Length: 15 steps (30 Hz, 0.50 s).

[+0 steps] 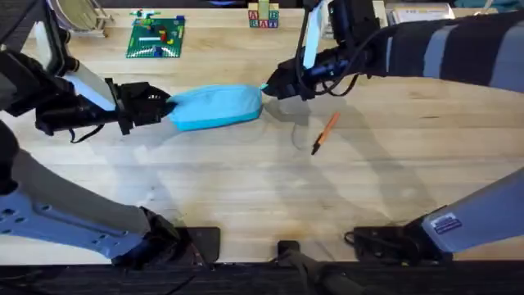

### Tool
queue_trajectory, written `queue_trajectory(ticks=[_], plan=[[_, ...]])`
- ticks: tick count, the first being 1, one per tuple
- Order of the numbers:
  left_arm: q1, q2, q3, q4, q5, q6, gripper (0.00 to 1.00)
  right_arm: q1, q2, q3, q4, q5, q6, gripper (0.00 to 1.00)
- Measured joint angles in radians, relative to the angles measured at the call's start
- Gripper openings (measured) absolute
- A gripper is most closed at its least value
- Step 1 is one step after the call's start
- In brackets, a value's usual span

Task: Unzip the bag, pick up the pens from the table one at a time and place them inside, then zip the bag closed.

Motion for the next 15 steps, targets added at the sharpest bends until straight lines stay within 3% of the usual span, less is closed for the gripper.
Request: queue_trajectory(ticks=[15], plan=[[0.0, 0.0, 0.0, -0.002, 0.0, 0.0, 0.042, 0.088, -0.004, 0.0, 0.091, 0.022, 0.101, 0.03]])
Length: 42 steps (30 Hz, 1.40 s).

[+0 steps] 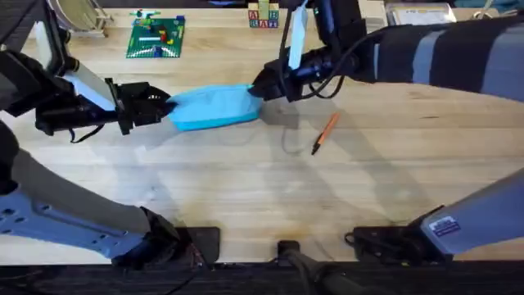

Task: Unzip the bag, pick up the pens from the table one at a time and place them inside, then zip the bag closed.

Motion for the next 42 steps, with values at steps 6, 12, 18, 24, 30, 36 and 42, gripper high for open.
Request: queue_trajectory(ticks=[6, 12, 18, 24, 30, 36, 42], plan=[[0.0, 0.0, 0.0, 0.0, 0.0, 0.0, 0.042, 0.035, 0.0, 0.0, 0.092, 0.003, 0.014, 0.03], [0.0, 0.0, 0.0, 0.003, 0.0, 0.0, 0.042, 0.041, 0.0, 0.0, 0.141, 0.013, 0.08, 0.03], [0.0, 0.0, 0.0, 0.003, 0.0, 0.0, 0.042, 0.05, 0.0, 0.0, 0.145, 0.018, 0.115, 0.03], [0.0, 0.0, 0.0, 0.003, 0.0, 0.0, 0.042, 0.096, 0.0, 0.0, 0.15, 0.047, 0.125, 0.03], [0.0, 0.0, 0.0, 0.003, -0.001, 0.0, 0.042, 0.14, 0.0, 0.0, 0.16, 0.094, 0.127, 0.03], [0.001, 0.0, 0.0, 0.003, -0.001, 0.0, 0.042, 0.176, 0.0, 0.0, 0.195, 0.131, 0.127, 0.03], [0.004, 0.0, 0.0, 0.004, -0.001, 0.0, 0.042, 0.207, 0.0, 0.0, 0.247, 0.165, 0.13, 0.03]])
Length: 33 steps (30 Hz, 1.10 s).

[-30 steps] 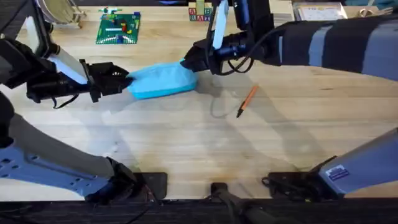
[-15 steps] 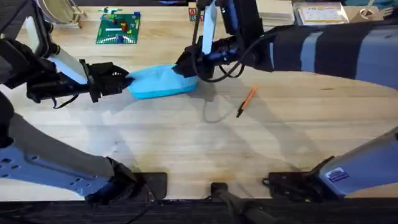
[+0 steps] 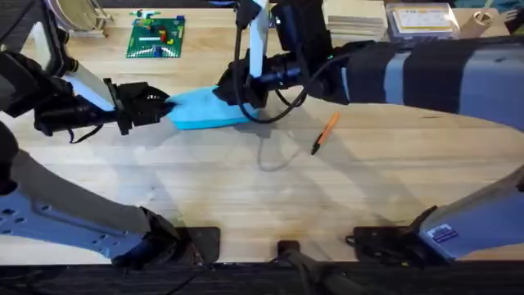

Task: Unzip the bag, pick up the pens from the table one at a time and place them inside, then zip the bag closed.

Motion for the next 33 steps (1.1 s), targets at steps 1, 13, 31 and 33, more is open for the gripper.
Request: queue_trajectory(ticks=[1, 13, 31, 33], plan=[[0.0, 0.0, 0.0, 0.0, 0.0, 0.0, 0.042, 0.005, 0.0, 0.0, 0.004, 0.003, 0.001, 0.03], [0.001, 0.0, 0.0, 0.002, 0.0, 0.0, 0.042, 0.058, 0.032, 0.0, 0.091, 0.044, 0.031, 0.03], [0.001, 0.0, 0.0, 0.002, 0.0, 0.0, 0.042, 0.111, 0.111, 0.0, 0.275, 0.061, 0.159, 0.03], [0.002, 0.0, 0.0, 0.001, 0.0, 0.0, 0.042, 0.119, 0.111, 0.0, 0.277, 0.073, 0.163, 0.03]])
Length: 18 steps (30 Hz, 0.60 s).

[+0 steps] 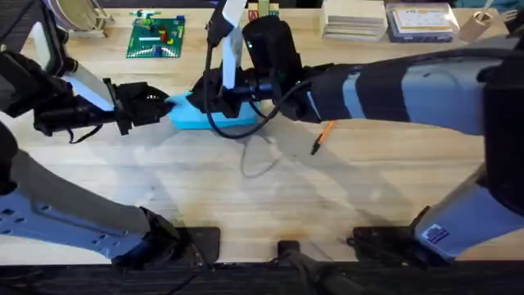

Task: Unzip the bag, pick up the pens from the table one at a time and place them inside, then zip the bag closed.

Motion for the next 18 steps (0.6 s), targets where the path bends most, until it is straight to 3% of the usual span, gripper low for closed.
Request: queue_trajectory(ticks=[9, 18], plan=[[0.002, 0.0, 0.0, -0.001, 0.0, 0.0, 0.042, 0.014, 0.012, 0.006, 0.009, 0.014, 0.0, 0.03], [0.002, 0.0, 0.0, 0.0, 0.001, 0.0, 0.042, 0.057, 0.126, 0.133, 0.014, 0.005, 0.007, 0.03]])
